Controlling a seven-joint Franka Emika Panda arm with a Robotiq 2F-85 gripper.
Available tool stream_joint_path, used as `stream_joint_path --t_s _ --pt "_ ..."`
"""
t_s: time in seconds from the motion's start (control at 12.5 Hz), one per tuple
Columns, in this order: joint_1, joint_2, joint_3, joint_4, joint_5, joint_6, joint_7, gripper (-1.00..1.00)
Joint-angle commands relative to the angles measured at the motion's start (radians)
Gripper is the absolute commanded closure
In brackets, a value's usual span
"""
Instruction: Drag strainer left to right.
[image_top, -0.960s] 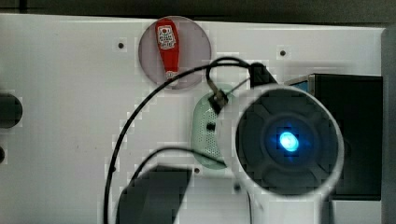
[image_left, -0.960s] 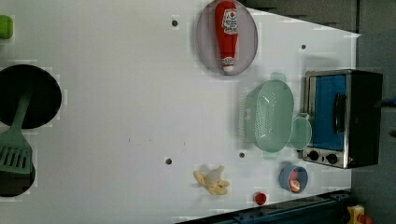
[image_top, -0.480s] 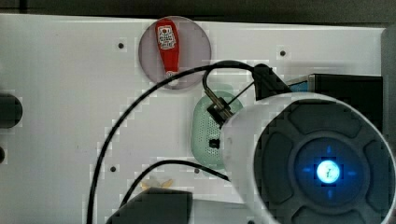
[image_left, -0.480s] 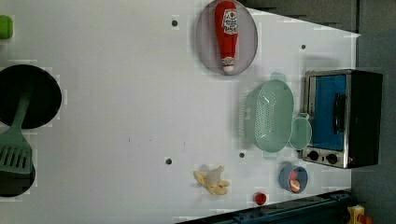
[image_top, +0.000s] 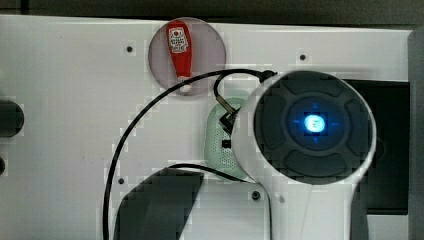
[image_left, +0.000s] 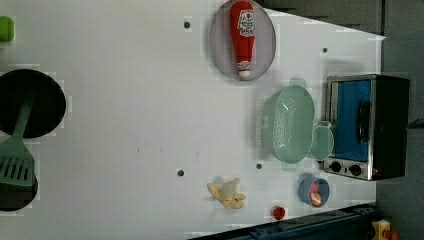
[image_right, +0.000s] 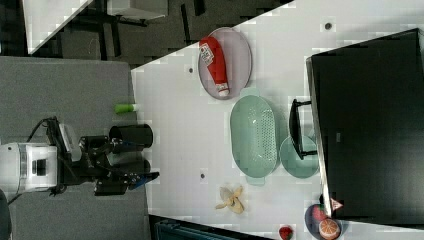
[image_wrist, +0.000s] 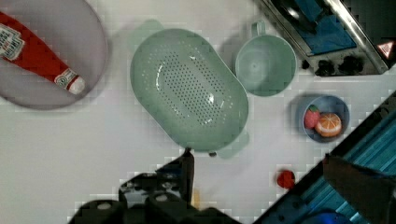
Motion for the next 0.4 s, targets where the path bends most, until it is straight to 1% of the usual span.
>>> stream_joint_path --t_s 0.08,0.4 --pt "-0.009 0.007 0.002 0.012 0.020 0.011 -0.036 -1.00" --pt "-0.009 0.015 0.003 0.012 0.020 0.011 -0.036 -1.00"
